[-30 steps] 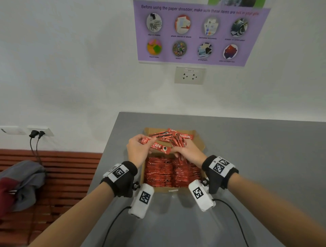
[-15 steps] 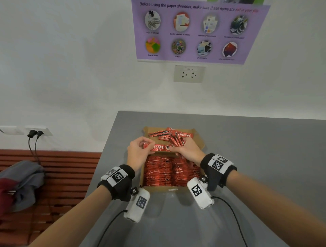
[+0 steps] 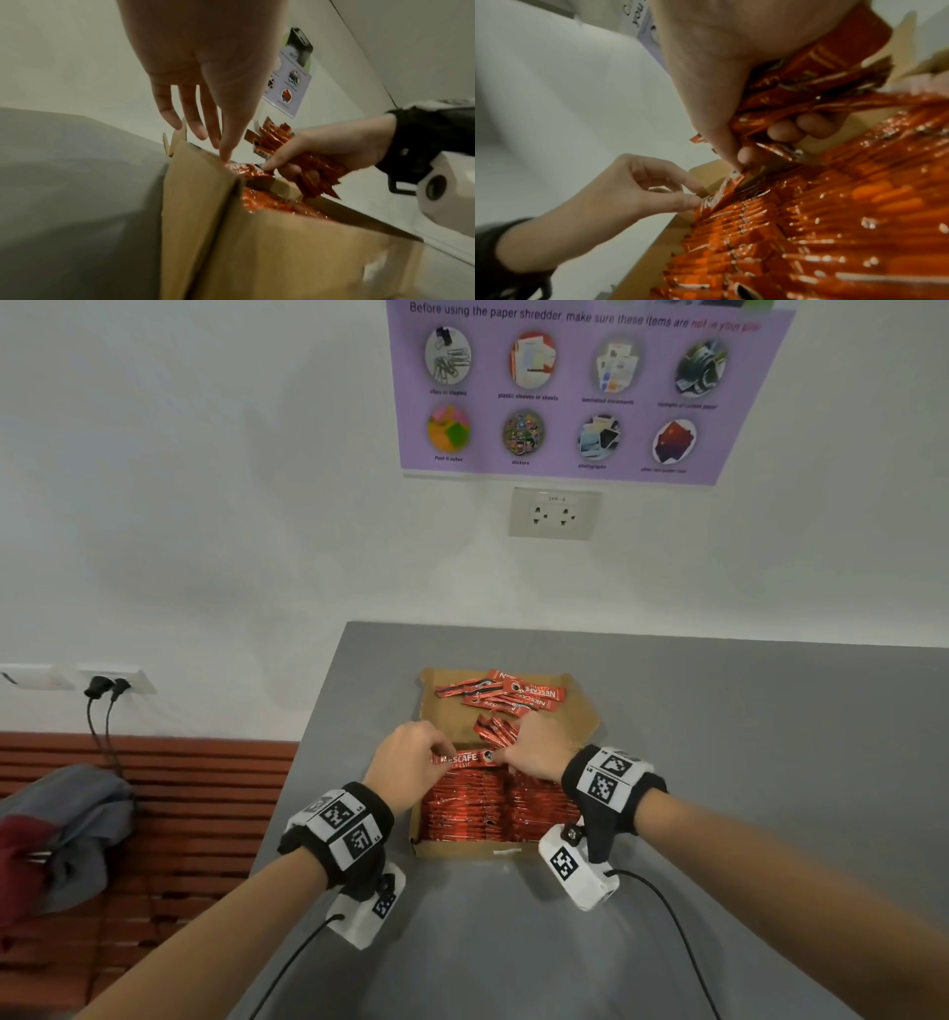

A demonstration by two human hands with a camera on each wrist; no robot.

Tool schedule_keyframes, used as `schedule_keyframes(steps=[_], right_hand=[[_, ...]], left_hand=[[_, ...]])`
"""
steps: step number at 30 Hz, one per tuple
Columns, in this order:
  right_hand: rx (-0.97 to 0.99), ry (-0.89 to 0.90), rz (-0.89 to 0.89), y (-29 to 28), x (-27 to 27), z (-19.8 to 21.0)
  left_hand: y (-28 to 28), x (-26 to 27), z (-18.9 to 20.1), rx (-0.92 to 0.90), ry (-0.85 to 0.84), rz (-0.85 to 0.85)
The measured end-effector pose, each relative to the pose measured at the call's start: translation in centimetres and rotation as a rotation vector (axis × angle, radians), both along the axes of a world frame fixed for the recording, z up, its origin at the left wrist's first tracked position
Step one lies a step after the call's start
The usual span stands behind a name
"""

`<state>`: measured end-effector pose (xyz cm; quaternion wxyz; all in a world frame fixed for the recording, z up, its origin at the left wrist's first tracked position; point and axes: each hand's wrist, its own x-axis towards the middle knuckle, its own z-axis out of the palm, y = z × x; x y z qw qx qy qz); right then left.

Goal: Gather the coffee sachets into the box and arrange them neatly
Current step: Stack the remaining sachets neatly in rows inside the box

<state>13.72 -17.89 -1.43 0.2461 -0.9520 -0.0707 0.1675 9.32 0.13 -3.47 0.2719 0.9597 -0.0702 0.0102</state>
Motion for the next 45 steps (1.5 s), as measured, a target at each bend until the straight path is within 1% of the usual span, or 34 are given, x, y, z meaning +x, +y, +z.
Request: schedule_keyframes(steps=[5,7,10,12,14,15,16,18,20,21,22,24,25,27,29,32,34,38,42,43,45], right_hand=[[-0.101,-0.098,0.068,0.5,0.0,-0.2],[-0.139,-0.11,0.074,0.5,0.0,-0.2],[-0.107,-0.1,0.076,0.1,0.0,0.1],[0.019,-0.109,0.076,-0.1,-0.3,0.7],[0.168,-0.095,0.101,-0.1,-0.7,1.4],[0.206,-0.074,0.124,-0.1,-1.0,1.6],[0.225,-0.057,0.146,0.1,-1.2,1.7],[0.285,-0.036,0.154,0.4,-1.4,1.6],[0.403,-0.025,0.125,0.7,-1.5,1.3],[0.456,-0.016,0.115,0.8,-1.5,1.3],[0.486,-0.008,0.119,0.8,-1.6,1.3],[0.472,0.007,0.167,0.7,-1.7,1.7],[0.445,0.002,0.191,0.5,-1.7,1.8],[0.414,-0.039,0.196,0.0,-1.5,2.2],[0.41,-0.116,0.131,-0.8,-1.1,2.4],[0.437,-0.241,-0.029,-1.9,-0.6,2.7],[0.465,-0.221,-0.036,-1.9,-0.8,2.7],[0.438,-0.116,0.041,-0.9,-1.5,2.5],[0.375,-0.213,0.024,-0.7,-1.2,2.3],[0.365,-0.213,0.044,-0.7,-1.2,2.4],[0.349,-0.154,0.087,-0.7,-1.4,2.3]], left_hand=[[-0.3,0.2,-0.4,0.089,0.0,-0.011],[-0.4,0.3,-0.5,0.114,-0.007,-0.022],[-0.4,0.4,-0.6,0.13,-0.013,-0.038],[-0.4,0.5,-0.5,0.037,-0.041,0.009],[-0.6,0.6,0.1,-0.14,-0.091,0.068],[-1.0,0.5,0.6,-0.255,-0.102,0.075],[-1.4,0.4,1.1,-0.367,-0.096,0.067],[-2.3,0.2,1.8,-0.537,-0.043,0.036],[-2.6,0.2,2.1,-0.683,-0.004,0.073],[-2.5,0.4,2.1,-0.717,0.005,0.105],[-2.3,0.4,2.2,-0.716,0.017,0.121],[-2.1,0.4,2.4,-0.665,0.049,0.103],[-2.0,0.3,2.5,-0.676,0.056,0.102],[-1.7,0.2,2.9,-0.773,0.065,0.148],[-1.0,0.2,3.0,-0.857,0.061,0.212],[-0.3,-0.2,2.7,-0.927,0.054,0.252],[-0.3,-0.3,2.5,-0.961,0.068,0.238],[-1.0,-0.3,2.3,-0.948,0.078,0.207],[-1.2,-0.2,2.1,-1.03,0.127,0.197],[-1.2,-0.1,2.1,-1.039,0.132,0.199],[-0.9,0.0,2.0,-1.008,0.135,0.189]])
